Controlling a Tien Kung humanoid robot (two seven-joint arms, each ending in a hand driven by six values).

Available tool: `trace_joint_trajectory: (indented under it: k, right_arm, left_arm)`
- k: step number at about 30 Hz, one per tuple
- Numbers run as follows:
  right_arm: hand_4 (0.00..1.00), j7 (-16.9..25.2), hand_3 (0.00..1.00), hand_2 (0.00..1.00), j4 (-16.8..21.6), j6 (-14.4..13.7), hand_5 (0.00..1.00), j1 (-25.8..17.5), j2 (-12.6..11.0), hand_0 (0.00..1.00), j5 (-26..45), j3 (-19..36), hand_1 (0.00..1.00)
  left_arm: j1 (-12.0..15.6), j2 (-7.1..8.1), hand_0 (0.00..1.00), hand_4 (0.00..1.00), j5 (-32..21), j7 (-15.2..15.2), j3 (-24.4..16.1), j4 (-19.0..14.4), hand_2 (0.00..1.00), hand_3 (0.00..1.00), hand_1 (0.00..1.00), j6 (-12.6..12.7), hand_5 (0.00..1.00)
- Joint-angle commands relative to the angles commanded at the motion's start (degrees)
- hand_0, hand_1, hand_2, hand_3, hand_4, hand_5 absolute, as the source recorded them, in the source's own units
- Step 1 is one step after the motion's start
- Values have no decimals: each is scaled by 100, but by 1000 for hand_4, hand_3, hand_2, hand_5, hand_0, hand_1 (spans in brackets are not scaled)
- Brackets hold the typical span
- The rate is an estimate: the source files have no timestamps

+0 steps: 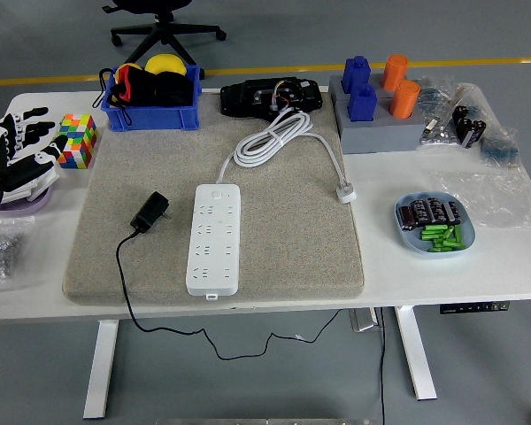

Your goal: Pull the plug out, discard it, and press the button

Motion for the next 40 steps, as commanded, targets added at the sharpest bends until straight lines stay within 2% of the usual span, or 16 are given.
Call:
trace_joint_trajectory:
  k: [18, 27, 40]
  right_arm:
    - [759, 2, 673, 666, 23, 0, 663, 24, 10, 750, 25, -26, 683]
    - [759, -3, 673, 666, 7, 2, 664, 17, 1, 751, 38, -76, 683]
    - [759, -4, 674, 666, 16, 8, 664, 102, -34, 751, 92, -217, 683]
  left_arm:
    - [3, 2, 794, 730, 41, 1, 7, -51, 730, 780, 769, 10, 300]
    - [10, 10, 791, 720, 90, 31, 25, -52, 721, 776, 759, -5, 260]
    - [-108, 72, 786, 717, 60, 37, 143, -68, 715, 774, 754, -11, 252]
